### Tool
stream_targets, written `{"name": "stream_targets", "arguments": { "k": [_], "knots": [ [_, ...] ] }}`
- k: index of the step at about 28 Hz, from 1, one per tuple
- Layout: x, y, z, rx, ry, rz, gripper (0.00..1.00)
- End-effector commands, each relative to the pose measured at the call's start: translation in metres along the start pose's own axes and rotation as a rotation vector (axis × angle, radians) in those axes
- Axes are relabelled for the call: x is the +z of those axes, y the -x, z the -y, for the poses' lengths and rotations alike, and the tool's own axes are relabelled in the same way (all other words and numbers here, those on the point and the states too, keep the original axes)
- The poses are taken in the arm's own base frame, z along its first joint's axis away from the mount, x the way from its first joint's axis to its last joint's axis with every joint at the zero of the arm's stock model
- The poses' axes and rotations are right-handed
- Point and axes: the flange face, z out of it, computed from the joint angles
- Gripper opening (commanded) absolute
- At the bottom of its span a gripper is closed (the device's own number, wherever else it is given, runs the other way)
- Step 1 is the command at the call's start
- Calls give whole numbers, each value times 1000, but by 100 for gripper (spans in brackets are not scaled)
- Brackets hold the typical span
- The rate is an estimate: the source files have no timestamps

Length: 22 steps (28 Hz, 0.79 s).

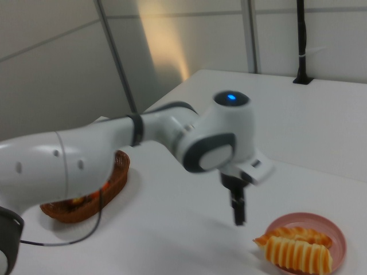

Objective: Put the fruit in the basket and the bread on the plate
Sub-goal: 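Open the gripper and raise it above the plate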

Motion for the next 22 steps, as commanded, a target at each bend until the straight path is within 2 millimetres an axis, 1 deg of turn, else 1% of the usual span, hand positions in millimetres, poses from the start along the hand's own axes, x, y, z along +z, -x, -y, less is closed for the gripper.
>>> {"name": "stream_targets", "arguments": {
  "k": [1, 3, 4, 7, 8, 10, 14, 17, 18, 22],
  "knots": [
    [-21, 71, 24, -242, 52, 83, 100],
    [-24, 95, 36, -331, 79, 90, 100],
    [-26, 114, 44, -409, 102, 88, 100],
    [-25, 137, 52, -496, 128, 88, 100],
    [-23, 147, 56, -553, 142, 89, 100],
    [-20, 156, 62, -616, 155, 91, 100],
    [-22, 159, 64, -701, 158, 90, 100],
    [-34, 159, 62, -779, 143, 80, 100],
    [-42, 156, 59, -807, 137, 71, 100],
    [-55, 153, 54, -816, 134, 49, 100]
  ]
}}
